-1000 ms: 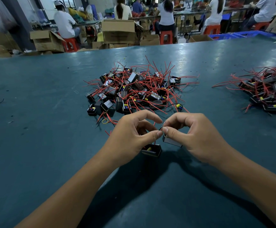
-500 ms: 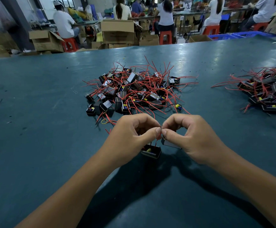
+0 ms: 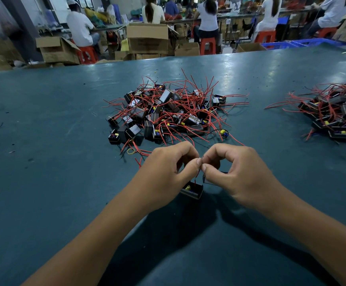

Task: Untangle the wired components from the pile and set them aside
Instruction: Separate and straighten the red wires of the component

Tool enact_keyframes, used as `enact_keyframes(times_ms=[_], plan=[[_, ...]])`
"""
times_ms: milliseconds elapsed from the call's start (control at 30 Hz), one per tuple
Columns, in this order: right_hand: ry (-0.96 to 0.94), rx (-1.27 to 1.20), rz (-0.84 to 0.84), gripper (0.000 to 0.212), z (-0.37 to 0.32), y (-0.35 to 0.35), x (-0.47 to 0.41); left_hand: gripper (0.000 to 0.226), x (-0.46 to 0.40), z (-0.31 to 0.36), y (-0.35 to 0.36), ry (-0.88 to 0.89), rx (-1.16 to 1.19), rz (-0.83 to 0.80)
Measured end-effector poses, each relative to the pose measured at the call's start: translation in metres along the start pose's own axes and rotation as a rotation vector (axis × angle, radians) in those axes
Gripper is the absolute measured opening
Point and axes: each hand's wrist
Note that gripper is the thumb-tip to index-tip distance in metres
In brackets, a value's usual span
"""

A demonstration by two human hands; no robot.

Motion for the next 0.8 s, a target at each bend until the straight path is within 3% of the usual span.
enact_keyframes(times_ms=[200, 300, 567, 800], plan=[[-0.057, 0.147, 0.044, 0.015, -0.003, 0.001, 0.002, 0.022, 0.000, 0.004, 0.003, -0.101, 0.053, -0.001], [-0.096, 0.235, 0.068, 0.008, -0.005, 0.003, 0.003, 0.024, -0.001, 0.008, 0.003, -0.162, 0.114, -0.003], [-0.424, 0.488, 0.112, 0.013, -0.001, 0.003, -0.001, 0.035, -0.003, 0.016, -0.002, -0.631, 0.617, -0.102], [-0.595, 0.569, 0.169, 0.015, 0.003, 0.001, -0.005, 0.043, -0.003, 0.018, -0.005, -0.734, 0.738, -0.193]])
Point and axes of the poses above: each hand's wrist, its own x-axis away from the middle knuckle, its own y-axis out of the palm, z = x × y, and after that the axes turned 3 degrees about y, right-handed
